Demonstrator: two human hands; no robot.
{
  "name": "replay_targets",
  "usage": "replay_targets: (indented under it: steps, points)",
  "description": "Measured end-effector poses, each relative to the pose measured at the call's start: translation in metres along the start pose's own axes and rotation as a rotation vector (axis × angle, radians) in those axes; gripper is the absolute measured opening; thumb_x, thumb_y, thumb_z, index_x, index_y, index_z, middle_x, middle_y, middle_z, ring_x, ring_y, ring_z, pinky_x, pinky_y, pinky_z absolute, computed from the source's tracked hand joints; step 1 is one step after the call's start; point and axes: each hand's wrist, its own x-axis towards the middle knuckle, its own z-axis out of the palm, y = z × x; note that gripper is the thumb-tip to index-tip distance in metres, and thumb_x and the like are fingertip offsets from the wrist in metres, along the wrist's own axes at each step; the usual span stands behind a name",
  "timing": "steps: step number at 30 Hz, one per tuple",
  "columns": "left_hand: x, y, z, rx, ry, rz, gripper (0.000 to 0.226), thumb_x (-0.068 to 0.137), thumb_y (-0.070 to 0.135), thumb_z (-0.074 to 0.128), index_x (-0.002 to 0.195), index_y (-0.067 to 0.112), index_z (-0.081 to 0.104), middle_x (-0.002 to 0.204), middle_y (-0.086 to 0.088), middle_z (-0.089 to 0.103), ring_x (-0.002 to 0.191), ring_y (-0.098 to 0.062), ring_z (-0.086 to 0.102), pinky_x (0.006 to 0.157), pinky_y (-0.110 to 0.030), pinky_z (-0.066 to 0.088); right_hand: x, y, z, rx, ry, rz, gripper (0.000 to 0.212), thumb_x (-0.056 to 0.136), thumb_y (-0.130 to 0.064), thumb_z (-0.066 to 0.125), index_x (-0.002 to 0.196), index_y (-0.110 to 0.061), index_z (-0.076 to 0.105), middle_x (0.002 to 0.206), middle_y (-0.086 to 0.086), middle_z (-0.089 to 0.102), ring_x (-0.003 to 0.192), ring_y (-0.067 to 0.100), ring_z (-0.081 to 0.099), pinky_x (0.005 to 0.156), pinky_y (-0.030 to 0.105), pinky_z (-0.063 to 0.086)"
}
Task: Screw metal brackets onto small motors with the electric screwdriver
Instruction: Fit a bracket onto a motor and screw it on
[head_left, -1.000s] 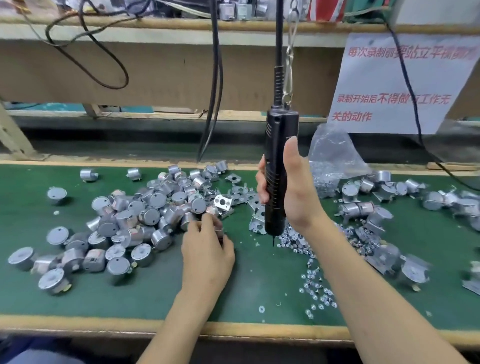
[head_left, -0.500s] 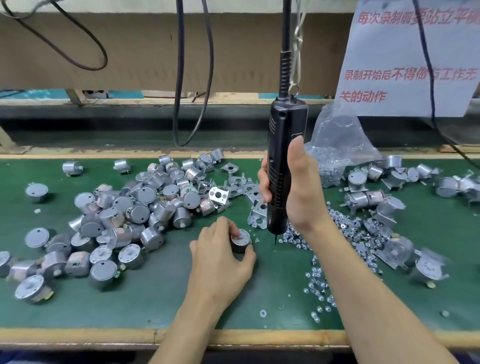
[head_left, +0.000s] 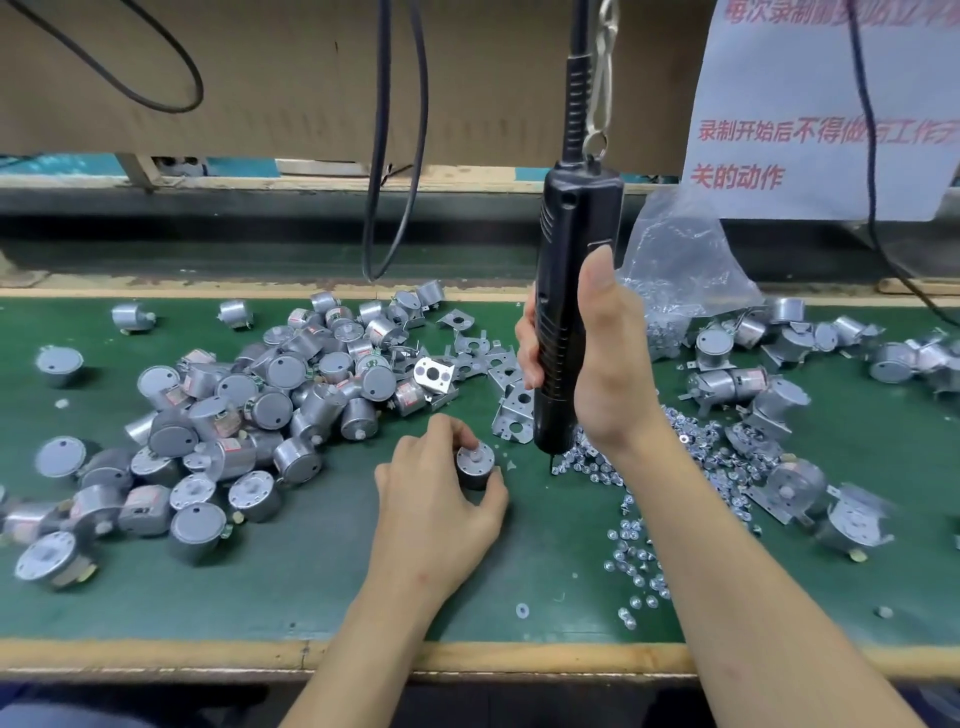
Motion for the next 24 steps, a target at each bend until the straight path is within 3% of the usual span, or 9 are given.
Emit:
replay_targets:
  steps: [24]
  points:
    - [0.0015,-0.0038,0.0038,0.030,0.008,0.007,0.028,0.079,0.027,0.067,0.090,0.031,0.042,0.086,0.019,0.053,0.086,-0.014,0.048,0.078,-0.033,0.031,-0.0096,-0.0094,0.0005,-0.027,0.004,0.012,0.088,0.069,-0.093,0.052,0.078,-0.005,0.053,0.059,0.004,0.053,0.047,0.023,0.046,0.051,0.034,0.039]
